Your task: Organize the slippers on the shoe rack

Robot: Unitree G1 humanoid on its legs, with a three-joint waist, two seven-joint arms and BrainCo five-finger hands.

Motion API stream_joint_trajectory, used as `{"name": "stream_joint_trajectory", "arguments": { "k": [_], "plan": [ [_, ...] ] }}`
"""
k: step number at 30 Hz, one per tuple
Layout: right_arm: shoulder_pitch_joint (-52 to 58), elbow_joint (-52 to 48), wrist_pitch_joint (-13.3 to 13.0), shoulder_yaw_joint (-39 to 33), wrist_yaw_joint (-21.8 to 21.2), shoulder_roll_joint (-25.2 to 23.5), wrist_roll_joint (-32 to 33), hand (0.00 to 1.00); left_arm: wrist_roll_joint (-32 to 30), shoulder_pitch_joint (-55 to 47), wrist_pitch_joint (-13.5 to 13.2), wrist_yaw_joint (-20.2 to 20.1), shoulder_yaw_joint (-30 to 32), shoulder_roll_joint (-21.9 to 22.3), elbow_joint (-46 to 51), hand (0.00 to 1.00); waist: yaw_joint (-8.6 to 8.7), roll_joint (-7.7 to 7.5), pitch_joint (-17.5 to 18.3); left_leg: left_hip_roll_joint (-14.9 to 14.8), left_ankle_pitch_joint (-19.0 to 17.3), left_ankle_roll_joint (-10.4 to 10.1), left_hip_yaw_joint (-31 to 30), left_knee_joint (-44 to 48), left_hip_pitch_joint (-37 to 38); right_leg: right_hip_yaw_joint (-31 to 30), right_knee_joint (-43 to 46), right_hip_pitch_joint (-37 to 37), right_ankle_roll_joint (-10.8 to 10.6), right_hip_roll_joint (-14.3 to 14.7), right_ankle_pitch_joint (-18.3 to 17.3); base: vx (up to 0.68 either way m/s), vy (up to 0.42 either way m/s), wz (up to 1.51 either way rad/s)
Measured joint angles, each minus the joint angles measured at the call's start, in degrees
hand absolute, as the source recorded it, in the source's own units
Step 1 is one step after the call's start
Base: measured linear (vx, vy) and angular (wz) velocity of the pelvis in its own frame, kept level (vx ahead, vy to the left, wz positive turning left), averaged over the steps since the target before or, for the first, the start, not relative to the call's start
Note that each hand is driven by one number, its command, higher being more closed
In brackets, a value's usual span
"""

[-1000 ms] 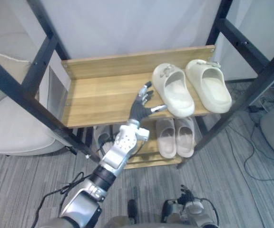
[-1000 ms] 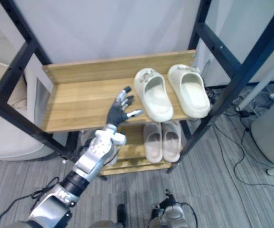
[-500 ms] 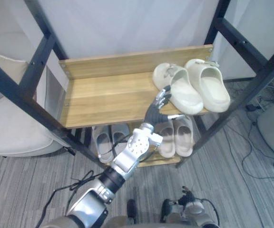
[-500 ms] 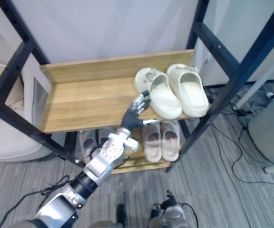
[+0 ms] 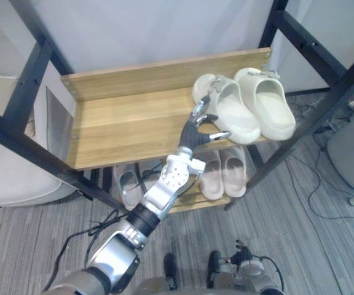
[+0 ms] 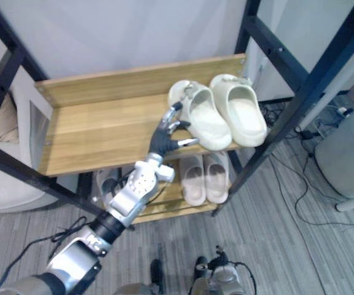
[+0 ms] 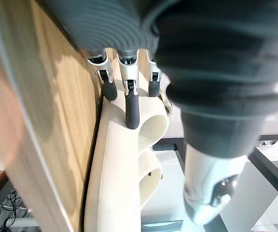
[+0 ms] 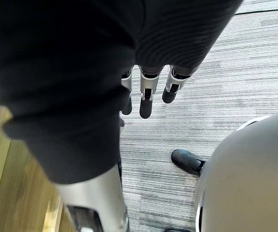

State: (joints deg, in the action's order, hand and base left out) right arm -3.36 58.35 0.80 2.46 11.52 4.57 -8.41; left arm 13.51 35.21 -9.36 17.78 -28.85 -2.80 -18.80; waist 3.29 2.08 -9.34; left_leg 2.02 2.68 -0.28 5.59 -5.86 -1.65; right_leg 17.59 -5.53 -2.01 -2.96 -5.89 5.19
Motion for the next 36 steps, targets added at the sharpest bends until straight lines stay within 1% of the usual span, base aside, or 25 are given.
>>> {"name": "stream_joint_trajectory", "arguments": {
  "k": [10, 12, 16, 18, 20, 22, 25, 26, 27, 28, 30, 32, 34, 35, 36],
  "plan": [
    [-0.5, -0.1, -0.3, 0.0, 0.0, -0.1, 0.0, 0.00, 0.0, 0.0, 0.3, -0.6, 0.9, -0.5, -0.5, 0.00, 0.16, 0.00, 0.0, 0.0, 0.3, 0.5, -0.5, 0.0, 0.4, 0.7, 0.0, 0.3, 0.1, 0.0, 0.2, 0.00, 0.000, 0.00],
    [-0.4, -0.1, -0.3, 0.1, -0.1, -0.1, 0.0, 0.00, 0.0, 0.0, 1.1, -0.7, 1.2, -0.7, -0.5, 0.00, 0.28, -0.04, 0.0, 0.0, 0.3, 0.5, -1.2, 0.0, 0.8, 1.0, 0.0, 0.9, 0.0, 0.0, 0.2, 0.02, 0.008, 0.09],
    [-0.9, -0.1, -0.3, 0.5, -0.2, -0.1, 0.0, 0.00, 0.1, 0.0, 1.7, -1.8, 2.1, -0.9, -0.1, 0.00, 0.34, -0.05, 0.0, 0.0, 0.4, 0.6, -1.6, 0.0, 0.9, 1.7, 0.0, 1.3, 0.0, -0.1, 0.1, 0.01, 0.012, 0.07],
    [-1.0, -0.1, -0.3, 0.6, -0.3, -0.2, 0.0, 0.00, 0.1, -0.1, 2.6, -2.0, 2.2, -1.5, 0.4, 0.00, 0.22, -0.06, 0.0, 0.0, 0.5, 0.7, -2.0, 0.0, 0.9, 2.3, 0.0, 1.6, 0.0, -0.1, 0.1, 0.01, 0.012, 0.12],
    [-1.1, -0.1, -0.2, 1.2, -0.4, -0.4, 0.0, 0.00, 0.2, -1.8, 3.5, -2.2, 2.8, -2.4, 3.3, 0.00, 0.23, -0.09, 0.0, 0.1, 0.5, 0.7, -2.9, 0.0, 1.1, 2.9, 0.0, 2.1, 0.0, -0.1, 0.1, 0.02, 0.011, 0.15],
    [-1.1, -0.1, -0.2, 1.5, -0.5, -0.6, 0.0, 0.00, 0.3, -3.5, 3.6, -2.3, 3.6, -3.4, 6.5, 0.00, -0.02, -0.10, -0.1, 0.1, 0.5, 0.7, -3.4, 0.0, 1.5, 3.5, 0.0, 2.6, -0.1, -0.1, 0.0, 0.02, 0.006, 0.17],
    [-0.8, 0.0, -0.1, 2.8, -1.1, -0.7, -0.1, 0.00, 2.0, -4.6, 3.5, -2.7, 4.9, -4.9, 13.9, 0.00, -1.22, -0.12, 0.2, 0.1, 0.7, 0.6, -5.0, 0.0, 1.6, 4.8, 0.1, 3.7, -0.1, -0.4, -0.3, 0.01, 0.018, 0.31],
    [-0.6, 0.0, 0.0, 3.0, -1.4, -0.7, -0.1, 0.00, 2.5, -4.6, 3.4, -3.1, 5.0, -4.9, 15.6, 0.00, -1.77, -0.12, 0.2, 0.2, 0.9, 0.6, -5.7, 0.0, 1.7, 5.5, 0.2, 4.1, -0.1, -0.5, -0.5, 0.00, 0.003, 0.28],
    [-0.4, 0.0, 0.1, 3.0, -1.4, -0.7, -0.1, 0.00, 2.5, -4.6, 3.4, -3.2, 5.0, -4.9, 16.4, 0.00, -1.92, -0.12, 0.3, 0.3, 0.9, 0.6, -6.1, 0.0, 1.7, 5.8, 0.2, 4.2, -0.1, -0.5, -0.5, 0.00, 0.006, 0.40],
    [-0.1, 0.0, 0.2, 3.5, -1.5, -0.9, -0.1, 0.00, 3.8, -4.6, 3.3, -3.5, 4.6, -4.9, 19.5, 0.00, -2.69, -0.13, 0.3, 0.4, 1.3, 0.7, -7.2, 0.0, 1.7, 6.9, 0.3, 4.9, -0.2, -0.7, -0.8, 0.01, 0.007, 0.38],
    [0.1, 0.0, 0.4, 4.1, -1.5, -1.1, -0.1, 0.00, 5.2, -4.6, 2.7, -4.5, 3.9, -4.9, 22.0, 0.00, -3.35, -0.11, 0.5, 0.6, 1.5, 0.5, -8.4, 0.0, 1.7, 8.2, 0.4, 5.5, -0.3, -0.8, -1.0, 0.00, 0.009, 0.42],
    [0.4, 0.0, 0.4, 4.8, -1.7, -1.2, -0.1, 0.00, 6.6, -4.8, 2.4, -4.9, 2.1, -5.0, 24.4, 0.00, -3.74, -0.09, 1.0, 0.8, 1.6, 0.4, -9.7, 0.1, 1.8, 9.5, 0.4, 6.2, -0.3, -1.0, -1.3, 0.01, 0.007, 0.36],
    [0.9, 0.3, 0.4, 5.1, -1.8, -1.7, -0.2, 0.00, 7.2, -6.5, 2.2, -7.2, -0.9, -5.3, 27.4, 0.00, -4.37, -0.08, 2.5, 1.1, 1.8, 0.6, -10.9, 0.1, 2.3, 10.7, 0.4, 7.2, -0.4, -1.1, -1.7, 0.03, 0.004, 0.30],
    [0.9, 0.5, 0.4, 5.2, -1.9, -1.9, -0.2, 0.00, 7.9, -7.2, 2.2, -8.0, -1.8, -5.4, 28.1, 0.00, -4.58, -0.05, 2.6, 1.1, 1.8, 0.6, -11.2, 0.2, 2.8, 11.1, 0.4, 7.8, -0.5, -1.1, -1.8, 0.03, -0.001, 0.27],
    [1.1, 1.4, 0.5, 5.9, -1.9, -2.0, -0.3, 0.00, 9.2, -8.6, 2.2, -9.3, -4.0, -5.3, 29.3, 0.00, -5.01, 0.00, 3.7, 1.3, 1.8, 0.6, -11.7, 0.3, 3.1, 11.7, 0.4, 8.5, -0.7, -1.2, -2.1, 0.03, 0.000, 0.22]
  ]
}}
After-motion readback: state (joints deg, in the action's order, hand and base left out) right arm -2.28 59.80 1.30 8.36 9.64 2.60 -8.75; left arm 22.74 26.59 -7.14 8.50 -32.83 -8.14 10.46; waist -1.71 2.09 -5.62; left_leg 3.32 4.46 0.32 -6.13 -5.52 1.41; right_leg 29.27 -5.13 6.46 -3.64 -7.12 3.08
